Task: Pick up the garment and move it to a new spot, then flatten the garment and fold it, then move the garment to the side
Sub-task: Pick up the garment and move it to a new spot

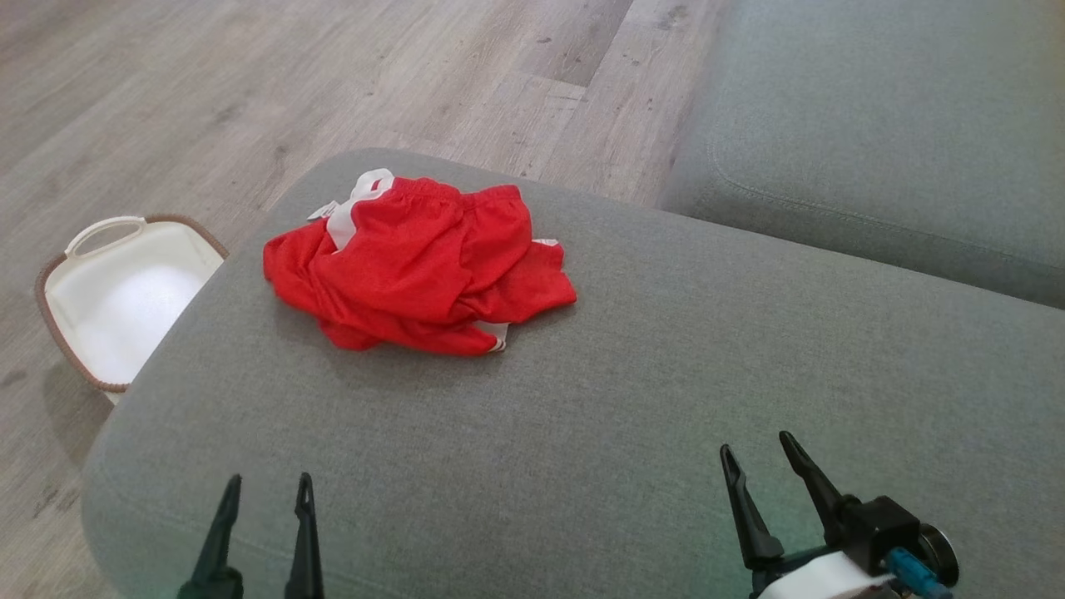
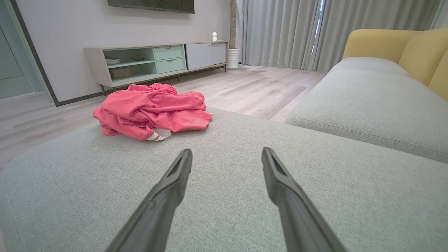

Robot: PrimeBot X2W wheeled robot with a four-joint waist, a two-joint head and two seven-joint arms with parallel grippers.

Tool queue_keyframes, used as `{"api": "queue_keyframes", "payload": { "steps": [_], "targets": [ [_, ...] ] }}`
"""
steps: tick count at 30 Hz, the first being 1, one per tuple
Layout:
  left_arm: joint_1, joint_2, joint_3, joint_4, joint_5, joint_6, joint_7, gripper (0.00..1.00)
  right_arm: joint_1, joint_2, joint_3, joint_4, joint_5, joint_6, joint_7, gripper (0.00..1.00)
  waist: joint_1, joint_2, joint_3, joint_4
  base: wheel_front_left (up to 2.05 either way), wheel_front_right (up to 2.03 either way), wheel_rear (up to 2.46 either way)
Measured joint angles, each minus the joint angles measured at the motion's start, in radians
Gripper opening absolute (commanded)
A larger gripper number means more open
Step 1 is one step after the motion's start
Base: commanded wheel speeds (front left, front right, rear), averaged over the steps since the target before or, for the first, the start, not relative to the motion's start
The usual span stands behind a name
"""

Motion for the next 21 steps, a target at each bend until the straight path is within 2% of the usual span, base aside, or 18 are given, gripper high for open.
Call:
{"api": "queue_keyframes", "payload": {
  "steps": [6, 8, 11, 14, 17, 21],
  "targets": [
    [-0.019, 0.041, 0.001, -0.084, 0.026, -0.014, 0.000, 1.00, 0.000, 0.000, 0.006, -0.011, -0.012, 0.000, 0.000, 1.00, -0.0001, 0.0000, 0.015, 0.004, 0.00, 0.00, 0.00],
    [-0.063, 0.052, 0.020, -0.128, 0.024, -0.007, 0.000, 1.00, -0.004, 0.000, 0.014, -0.014, -0.034, 0.000, 0.000, 1.00, 0.0000, 0.0000, 0.031, -0.005, 0.00, 0.00, 0.00],
    [-0.221, 0.091, 0.064, -0.171, 0.009, -0.002, 0.018, 1.00, -0.005, 0.000, 0.012, -0.025, -0.066, 0.000, 0.000, 1.00, 0.0000, 0.0000, 0.066, -0.042, 0.00, 0.00, 0.00],
    [-0.376, 0.141, 0.080, -0.164, -0.006, -0.035, 0.101, 1.00, -0.008, 0.000, 0.005, -0.037, -0.105, 0.000, 0.000, 1.00, 0.0000, 0.0000, 0.101, -0.062, 0.00, 0.00, 0.00],
    [-0.551, 0.193, 0.077, -0.100, -0.041, -0.081, 0.201, 1.00, -0.034, -0.001, -0.009, -0.044, -0.156, 0.000, 0.000, 1.00, 0.0001, 0.0000, 0.152, -0.078, 0.00, 0.00, 0.00],
    [-0.799, 0.242, 0.040, 0.048, -0.101, -0.108, 0.304, 1.00, -0.103, -0.029, -0.035, -0.078, -0.184, 0.000, 0.000, 1.00, 0.0002, 0.0000, 0.232, -0.096, 0.00, 0.00, 0.00]
  ]
}}
